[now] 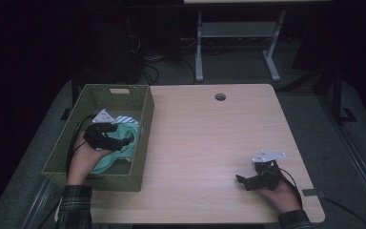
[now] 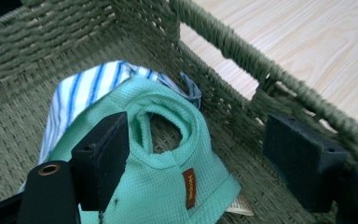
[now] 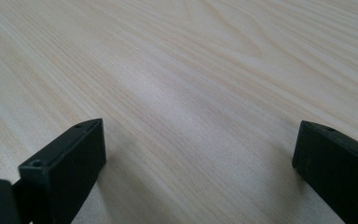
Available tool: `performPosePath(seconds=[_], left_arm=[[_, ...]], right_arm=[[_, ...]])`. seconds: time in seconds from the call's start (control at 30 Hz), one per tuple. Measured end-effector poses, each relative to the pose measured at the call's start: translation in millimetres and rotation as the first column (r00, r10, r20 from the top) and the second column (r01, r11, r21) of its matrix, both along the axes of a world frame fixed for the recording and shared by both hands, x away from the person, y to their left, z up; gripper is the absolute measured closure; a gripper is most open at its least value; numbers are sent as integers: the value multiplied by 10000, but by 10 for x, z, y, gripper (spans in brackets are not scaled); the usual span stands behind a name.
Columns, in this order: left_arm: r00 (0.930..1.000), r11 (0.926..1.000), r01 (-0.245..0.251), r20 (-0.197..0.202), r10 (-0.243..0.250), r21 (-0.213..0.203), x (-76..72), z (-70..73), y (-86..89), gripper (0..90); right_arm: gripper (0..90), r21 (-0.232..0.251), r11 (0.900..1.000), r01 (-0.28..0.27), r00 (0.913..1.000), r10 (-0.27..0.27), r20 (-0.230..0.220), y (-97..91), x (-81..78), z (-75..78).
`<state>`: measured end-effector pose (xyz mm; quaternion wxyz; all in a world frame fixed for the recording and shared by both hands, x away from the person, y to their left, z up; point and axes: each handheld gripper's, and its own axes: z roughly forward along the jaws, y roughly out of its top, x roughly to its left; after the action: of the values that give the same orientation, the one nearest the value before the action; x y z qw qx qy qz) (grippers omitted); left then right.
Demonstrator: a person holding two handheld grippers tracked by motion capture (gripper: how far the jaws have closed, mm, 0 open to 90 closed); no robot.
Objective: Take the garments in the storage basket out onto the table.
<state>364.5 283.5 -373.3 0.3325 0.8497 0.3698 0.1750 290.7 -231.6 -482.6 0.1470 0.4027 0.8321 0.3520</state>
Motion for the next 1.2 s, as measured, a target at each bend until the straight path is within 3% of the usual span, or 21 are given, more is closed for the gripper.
performPosePath(seconds=[0.37, 0.73, 0.93, 1.2], left_arm=[[9991, 9998, -132, -395, 138, 156, 46, -183, 12, 227], [9948, 9968, -107, -1001, 186, 788, 81, -297, -32, 228], [9886, 9872, 166, -1502, 75, 1589, 100, -381, -107, 233], [9813, 9788, 418, -1923, -25, 2007, 116, -450, -153, 233]], right_arm=[[23, -6, 10000, -3, 10000, 3, 6, 0, 0, 0], [23, -10, 10000, -12, 10000, 12, 11, -1, 0, -1], [23, -8, 10000, -3, 10000, 3, 9, 0, 0, -1], [23, -10, 10000, -11, 10000, 11, 10, -1, 0, -1]])
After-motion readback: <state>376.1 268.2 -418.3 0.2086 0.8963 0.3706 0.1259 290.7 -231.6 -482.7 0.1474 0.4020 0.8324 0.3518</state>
